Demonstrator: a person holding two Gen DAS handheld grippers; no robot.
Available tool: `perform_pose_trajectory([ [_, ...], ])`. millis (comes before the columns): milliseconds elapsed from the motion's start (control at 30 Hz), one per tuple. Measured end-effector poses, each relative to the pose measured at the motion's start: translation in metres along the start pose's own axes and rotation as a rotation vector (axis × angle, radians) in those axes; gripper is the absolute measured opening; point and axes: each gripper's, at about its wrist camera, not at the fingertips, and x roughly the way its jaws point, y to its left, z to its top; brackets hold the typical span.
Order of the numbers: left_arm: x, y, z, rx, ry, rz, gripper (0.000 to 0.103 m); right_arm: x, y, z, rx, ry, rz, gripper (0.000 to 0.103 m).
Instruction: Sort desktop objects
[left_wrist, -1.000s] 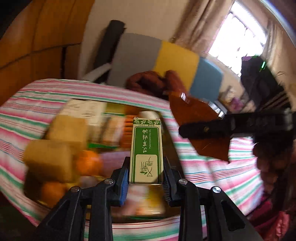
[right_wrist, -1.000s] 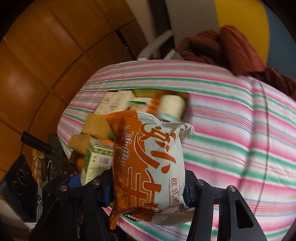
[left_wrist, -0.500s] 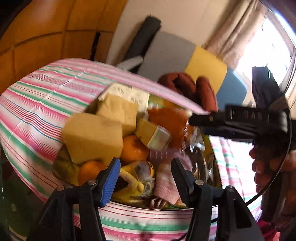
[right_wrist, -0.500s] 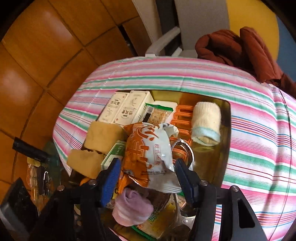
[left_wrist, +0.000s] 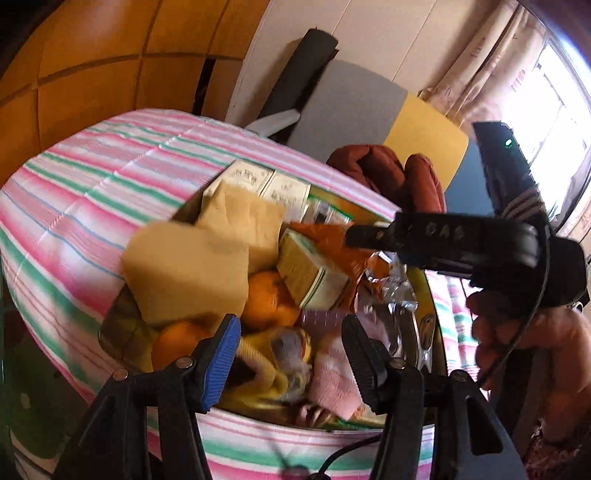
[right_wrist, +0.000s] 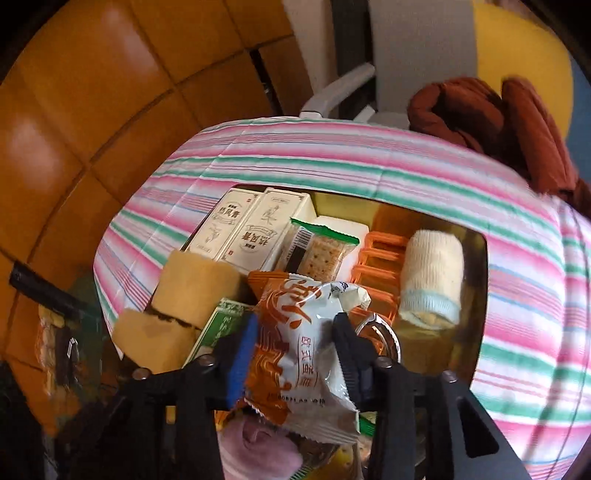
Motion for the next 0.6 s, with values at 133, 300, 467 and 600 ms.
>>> perform_pose_trajectory([
  [133, -0.008, 0.003, -0.008, -0.005, -0.001, 0.018, 0.058, -0.01, -0.001, -0.012, -0.027, 0.022, 0.0, 0.045],
  [300, -0.014, 0.002, -0.009, 0.003, -0.002, 0.064, 0.058, -0.024, -0.012, -0.026, 0.031, -0.011, -0.011, 0.051],
  [467, -0.025, 0.0, -0.009, 0.001, -0.008, 0.161, 0.058, -0.056, -0.013, -0.041, 0.054, -0.118, 0.043, 0.051],
  [600, -0.027, -0.008, -0.01, 0.022, 0.028, 0.22, 0.058, -0.069, -0.008, -0.057, 0.054, -0.129, 0.037, 0.051],
])
